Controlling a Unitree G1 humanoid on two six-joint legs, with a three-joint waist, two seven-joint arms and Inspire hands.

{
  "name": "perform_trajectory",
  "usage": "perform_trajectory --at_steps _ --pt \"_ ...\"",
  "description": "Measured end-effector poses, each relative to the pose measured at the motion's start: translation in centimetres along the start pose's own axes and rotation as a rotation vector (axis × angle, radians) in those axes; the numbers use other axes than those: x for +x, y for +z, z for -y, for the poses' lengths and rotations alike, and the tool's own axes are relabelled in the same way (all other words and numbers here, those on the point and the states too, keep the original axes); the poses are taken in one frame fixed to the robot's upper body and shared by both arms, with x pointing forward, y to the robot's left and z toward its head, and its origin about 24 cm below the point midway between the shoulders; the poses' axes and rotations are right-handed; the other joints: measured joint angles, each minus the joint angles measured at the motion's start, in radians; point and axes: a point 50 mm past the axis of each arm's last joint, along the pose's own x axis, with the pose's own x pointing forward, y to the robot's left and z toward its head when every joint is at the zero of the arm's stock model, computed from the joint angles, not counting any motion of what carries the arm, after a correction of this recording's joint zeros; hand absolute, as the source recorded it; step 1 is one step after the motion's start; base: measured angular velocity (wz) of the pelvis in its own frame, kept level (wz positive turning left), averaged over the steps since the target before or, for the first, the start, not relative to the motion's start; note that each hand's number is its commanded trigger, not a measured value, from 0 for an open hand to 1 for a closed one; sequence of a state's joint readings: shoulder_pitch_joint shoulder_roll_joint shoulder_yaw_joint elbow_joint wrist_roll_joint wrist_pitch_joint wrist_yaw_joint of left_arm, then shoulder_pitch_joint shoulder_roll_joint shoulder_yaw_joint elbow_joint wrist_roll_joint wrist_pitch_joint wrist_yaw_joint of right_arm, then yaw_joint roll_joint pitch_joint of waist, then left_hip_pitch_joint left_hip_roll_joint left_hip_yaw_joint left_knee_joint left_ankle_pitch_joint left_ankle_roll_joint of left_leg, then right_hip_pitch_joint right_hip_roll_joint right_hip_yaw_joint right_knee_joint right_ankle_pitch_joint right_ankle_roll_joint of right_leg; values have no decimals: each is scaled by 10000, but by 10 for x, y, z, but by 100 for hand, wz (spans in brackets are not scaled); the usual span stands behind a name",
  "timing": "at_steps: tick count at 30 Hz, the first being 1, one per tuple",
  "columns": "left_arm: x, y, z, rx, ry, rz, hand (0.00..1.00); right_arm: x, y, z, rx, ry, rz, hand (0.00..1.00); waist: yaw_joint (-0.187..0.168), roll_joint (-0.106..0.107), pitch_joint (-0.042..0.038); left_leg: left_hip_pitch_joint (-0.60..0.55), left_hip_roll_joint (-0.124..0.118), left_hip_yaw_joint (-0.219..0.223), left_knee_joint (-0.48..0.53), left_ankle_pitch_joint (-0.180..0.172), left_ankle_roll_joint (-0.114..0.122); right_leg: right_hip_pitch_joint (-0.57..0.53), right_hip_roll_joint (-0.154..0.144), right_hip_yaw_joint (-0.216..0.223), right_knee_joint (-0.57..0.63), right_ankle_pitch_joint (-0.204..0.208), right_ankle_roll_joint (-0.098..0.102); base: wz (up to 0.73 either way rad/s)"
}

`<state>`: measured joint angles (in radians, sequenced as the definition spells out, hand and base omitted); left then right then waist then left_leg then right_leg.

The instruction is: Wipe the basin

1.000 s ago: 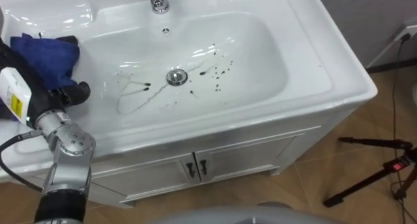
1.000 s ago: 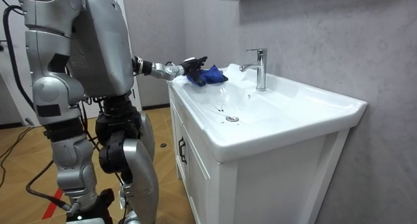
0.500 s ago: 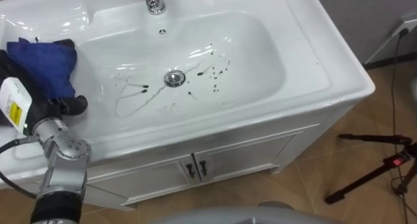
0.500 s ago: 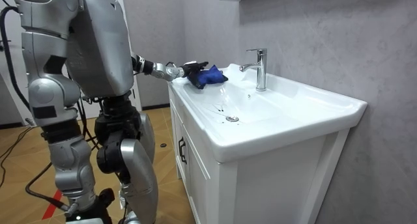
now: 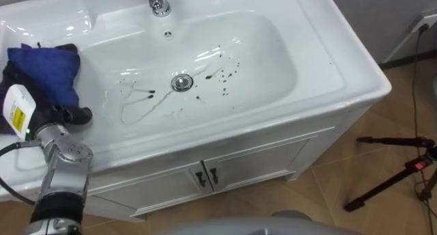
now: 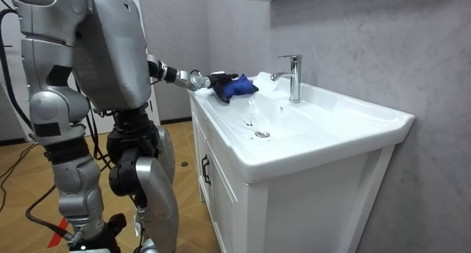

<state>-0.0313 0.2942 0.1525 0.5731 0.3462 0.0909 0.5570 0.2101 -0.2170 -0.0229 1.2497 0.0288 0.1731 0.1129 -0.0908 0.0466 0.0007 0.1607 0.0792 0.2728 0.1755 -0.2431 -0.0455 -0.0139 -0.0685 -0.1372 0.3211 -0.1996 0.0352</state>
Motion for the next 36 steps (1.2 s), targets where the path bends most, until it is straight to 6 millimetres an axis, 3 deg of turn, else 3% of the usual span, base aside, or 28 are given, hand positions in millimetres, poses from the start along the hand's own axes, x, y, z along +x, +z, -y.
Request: perform_trajectory --at_steps 3,4,5,6,16,36 --pt "5 -2 -3 231 -148 -45 50 -1 -1 5 94 -45 -54 0 14 37 -10 30 -4 35 28 -1 1 19 -9 1 0 -1 1 0" --pt "9 -2 -5 347 -267 -99 70 -1 -1 7 99 -58 -105 0 8 104 -26 54 -4 35 28 -2 1 7 -9 0 -17 -3 1 0" --pt "14 -2 -6 481 -460 -209 96 -2 1 10 92 -76 -115 0 7 180 -63 52 -2 36 26 -6 3 5 -3 2 -91 -10 0 0" --pt "19 -1 -7 584 -605 -308 100 -2 1 11 89 -89 -176 0 -31 252 -66 55 -1 28 7 -7 4 6 3 3 -84 -8 -2 0" --pt "38 4 -18 815 -1154 -877 100 -3 3 15 101 -92 -392 0 -114 332 -85 74 1 46 6 -1 -1 -6 12 -1 48 -2 -15 -1" --pt "40 2 -20 568 -1449 -1159 100 -4 10 18 -21 -328 -106 0 -111 177 -100 77 9 159 132 -1 -2 -54 -23 -12 73 -74 -32 -1"
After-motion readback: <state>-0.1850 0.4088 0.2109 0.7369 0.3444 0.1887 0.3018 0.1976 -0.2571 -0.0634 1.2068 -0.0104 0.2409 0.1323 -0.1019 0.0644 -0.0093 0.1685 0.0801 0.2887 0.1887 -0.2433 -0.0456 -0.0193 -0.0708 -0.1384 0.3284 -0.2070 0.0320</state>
